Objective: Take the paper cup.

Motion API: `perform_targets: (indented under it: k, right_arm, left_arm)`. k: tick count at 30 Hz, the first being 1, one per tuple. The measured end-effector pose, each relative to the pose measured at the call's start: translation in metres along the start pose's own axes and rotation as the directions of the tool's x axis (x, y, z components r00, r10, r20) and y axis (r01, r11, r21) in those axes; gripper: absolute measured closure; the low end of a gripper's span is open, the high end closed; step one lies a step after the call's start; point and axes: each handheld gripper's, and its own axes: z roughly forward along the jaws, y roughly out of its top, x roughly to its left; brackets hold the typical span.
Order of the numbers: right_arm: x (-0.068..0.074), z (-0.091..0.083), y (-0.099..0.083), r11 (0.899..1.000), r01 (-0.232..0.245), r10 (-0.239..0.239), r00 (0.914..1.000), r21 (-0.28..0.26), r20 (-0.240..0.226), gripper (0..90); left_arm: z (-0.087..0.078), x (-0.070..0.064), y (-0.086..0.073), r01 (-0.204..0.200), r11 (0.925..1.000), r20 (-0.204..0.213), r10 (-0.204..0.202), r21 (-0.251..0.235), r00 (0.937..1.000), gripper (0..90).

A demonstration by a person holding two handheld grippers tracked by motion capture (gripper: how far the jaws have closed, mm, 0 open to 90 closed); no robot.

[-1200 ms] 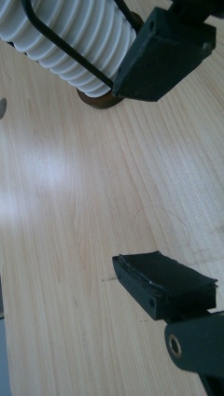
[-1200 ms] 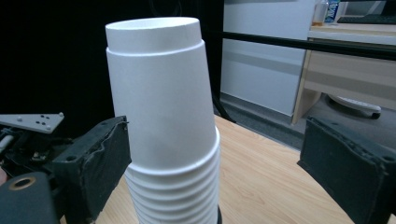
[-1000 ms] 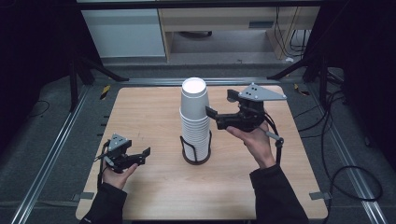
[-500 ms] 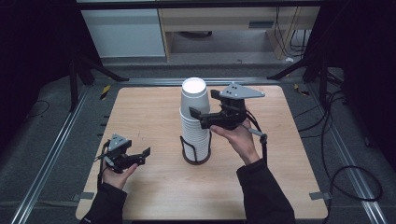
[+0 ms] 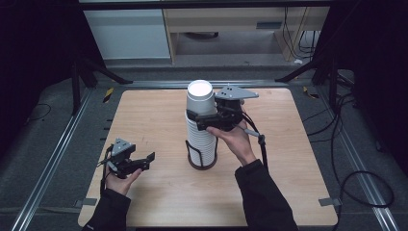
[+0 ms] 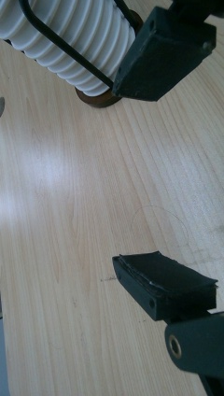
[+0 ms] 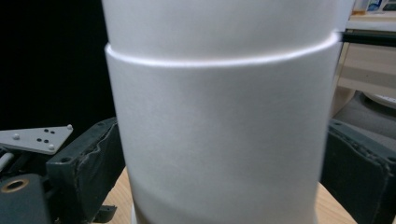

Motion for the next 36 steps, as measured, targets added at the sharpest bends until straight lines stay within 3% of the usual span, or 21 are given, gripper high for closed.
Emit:
perform_targets:
  k: [7, 36]
  right_arm:
    - [-0.0006, 0.0092, -0.0050, 1.000, -0.002, 0.002, 0.9999, 0.022, 0.012, 10.3]
    - [0.0045, 0.0081, -0.0028, 0.998, 0.047, -0.048, 0.9979, 0.030, 0.043, 13.2]
  left_arm:
    - [-0.0003, 0.0005, 0.0001, 0.000, 1.0000, -0.001, 0.000, -0.001, 1.0000, 14.9]
    - [-0.0014, 0.0019, 0.0005, 0.006, 1.0000, -0.007, -0.006, -0.005, 1.0000, 15.1]
